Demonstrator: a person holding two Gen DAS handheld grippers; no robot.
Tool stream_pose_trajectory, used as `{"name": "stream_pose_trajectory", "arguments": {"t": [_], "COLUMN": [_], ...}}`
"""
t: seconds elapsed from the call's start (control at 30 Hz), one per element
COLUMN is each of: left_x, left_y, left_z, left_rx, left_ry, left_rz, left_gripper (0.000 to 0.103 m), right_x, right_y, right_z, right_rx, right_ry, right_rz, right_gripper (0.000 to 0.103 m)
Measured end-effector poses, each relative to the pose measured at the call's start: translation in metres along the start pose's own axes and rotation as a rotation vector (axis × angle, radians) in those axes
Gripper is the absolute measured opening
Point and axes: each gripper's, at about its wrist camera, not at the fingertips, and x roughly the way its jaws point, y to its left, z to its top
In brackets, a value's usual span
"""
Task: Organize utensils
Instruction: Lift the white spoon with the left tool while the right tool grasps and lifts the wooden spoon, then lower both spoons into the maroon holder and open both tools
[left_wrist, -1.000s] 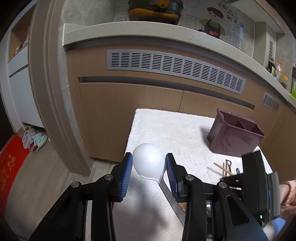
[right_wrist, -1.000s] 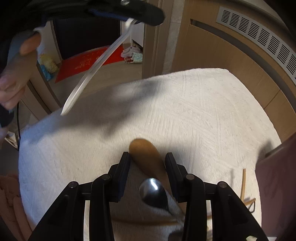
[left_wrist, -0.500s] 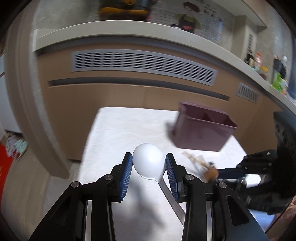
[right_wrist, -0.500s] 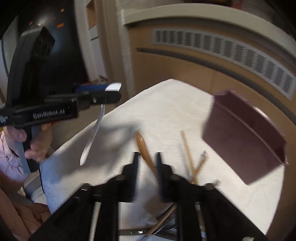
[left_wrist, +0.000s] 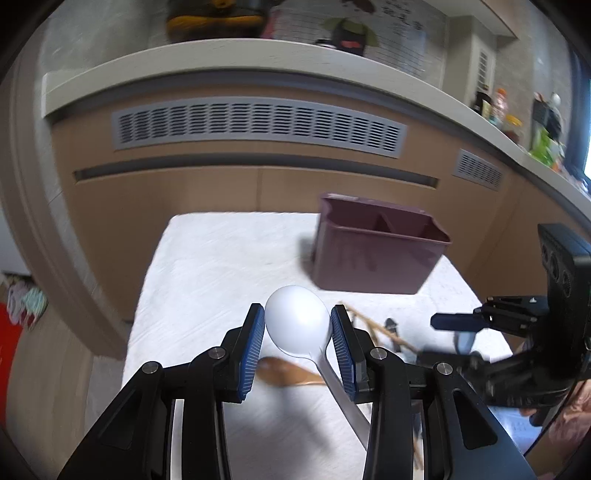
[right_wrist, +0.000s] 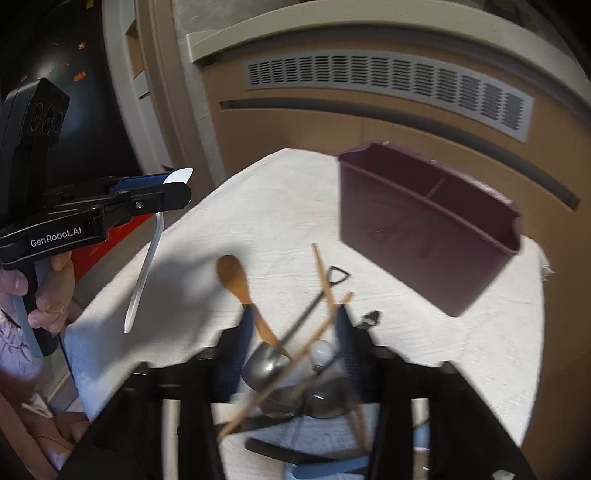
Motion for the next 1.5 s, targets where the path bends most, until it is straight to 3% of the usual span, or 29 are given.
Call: {"name": "stream_pose_trajectory", "arguments": {"t": [0.07, 0.17, 0.23, 0.37, 0.5, 0.57, 0.63, 0.77, 0.83, 0.9, 1.1, 1.27, 1.43, 1.5], "left_x": [-0.002, -0.004, -0.005, -0.006, -0.005, -0.005, -0.005, -0.003, -0.002, -0.002, 0.001, 0.005, -0.007, -0.023], "left_y": [0.015, 0.036, 0.048, 0.061, 0.069, 0.07, 0.072, 0.071, 0.068, 0.061, 0.031, -0.002, -0.037, -0.051], "left_z": [-0.007, -0.018, -0.025, -0.033, -0.04, -0.042, -0.043, -0.042, -0.042, -0.041, -0.033, -0.017, 0.023, 0.059], "left_rx": [-0.034, -0.077, -0.106, -0.138, -0.158, -0.159, -0.158, -0.16, -0.16, -0.143, -0.07, -0.006, 0.064, 0.114], "left_ry": [0.01, 0.032, 0.045, 0.051, 0.059, 0.06, 0.064, 0.074, 0.076, 0.076, 0.064, 0.028, -0.078, -0.179], "left_rz": [0.027, 0.065, 0.08, 0.091, 0.084, 0.084, 0.081, 0.076, 0.076, 0.074, 0.035, -0.015, -0.063, -0.085], "left_gripper": [0.038, 0.038, 0.038, 0.038, 0.038, 0.038, 0.038, 0.038, 0.038, 0.038, 0.038, 0.038, 0.038, 0.038], "right_x": [0.017, 0.038, 0.053, 0.083, 0.105, 0.119, 0.131, 0.141, 0.138, 0.127, 0.056, -0.004, -0.057, -0.082], "right_y": [0.005, 0.027, 0.043, 0.06, 0.059, 0.056, 0.058, 0.056, 0.055, 0.05, 0.019, 0.002, -0.015, -0.016], "right_z": [0.007, 0.017, 0.023, 0.034, 0.038, 0.038, 0.038, 0.038, 0.041, 0.042, 0.032, 0.017, 0.015, 0.028], "right_rx": [-0.013, -0.116, -0.225, -0.292, -0.284, -0.285, -0.293, -0.261, -0.232, -0.181, -0.024, 0.05, 0.111, 0.11], "right_ry": [0.021, 0.038, 0.047, 0.103, 0.124, 0.156, 0.193, 0.227, 0.234, 0.226, 0.076, -0.053, -0.174, -0.254], "right_rz": [0.026, -0.011, -0.053, -0.081, 0.033, 0.05, 0.04, 0.065, 0.035, 0.037, 0.006, -0.087, -0.138, -0.184], "right_gripper": [0.084, 0.089, 0.102, 0.102, 0.101, 0.092, 0.061, 0.054, 0.026, 0.025, 0.025, 0.025, 0.024, 0.024]}}
